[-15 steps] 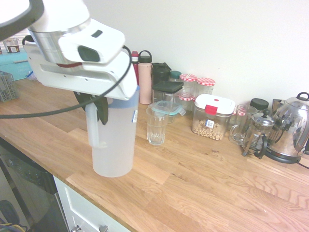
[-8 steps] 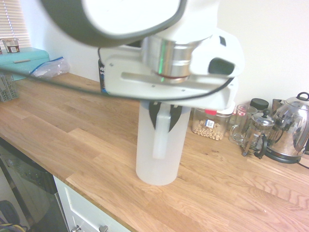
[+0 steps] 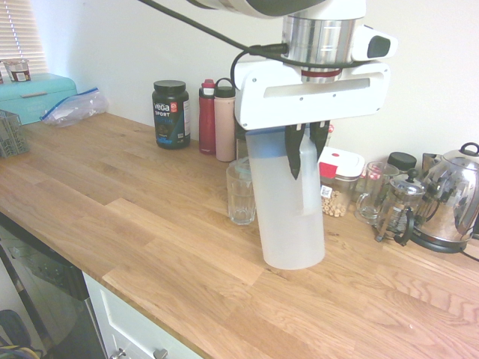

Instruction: Pour me some water

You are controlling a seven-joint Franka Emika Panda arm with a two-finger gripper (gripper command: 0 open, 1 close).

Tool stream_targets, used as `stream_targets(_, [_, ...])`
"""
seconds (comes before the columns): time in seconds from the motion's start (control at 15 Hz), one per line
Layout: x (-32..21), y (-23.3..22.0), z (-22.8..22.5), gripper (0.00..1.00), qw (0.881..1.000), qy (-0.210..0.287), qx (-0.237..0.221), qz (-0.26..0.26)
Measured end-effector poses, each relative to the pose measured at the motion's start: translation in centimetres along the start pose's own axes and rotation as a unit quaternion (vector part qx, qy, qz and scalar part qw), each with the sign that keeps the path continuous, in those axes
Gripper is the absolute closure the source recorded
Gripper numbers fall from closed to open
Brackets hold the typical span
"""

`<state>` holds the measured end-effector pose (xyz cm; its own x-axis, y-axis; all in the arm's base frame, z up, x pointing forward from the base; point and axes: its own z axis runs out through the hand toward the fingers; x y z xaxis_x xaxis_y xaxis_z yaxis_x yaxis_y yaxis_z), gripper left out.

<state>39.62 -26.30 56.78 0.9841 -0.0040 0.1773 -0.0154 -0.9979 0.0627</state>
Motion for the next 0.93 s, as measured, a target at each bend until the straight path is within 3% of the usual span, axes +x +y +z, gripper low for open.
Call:
stream_targets(0.4, [2.5,-6.4,1.9,1.0,0.992,-0.024,-0.097,-0.076])
stream_targets(0.93, [4.5,-11.9,2.5,1.0,0.963,-0.032,-0.239,-0.119])
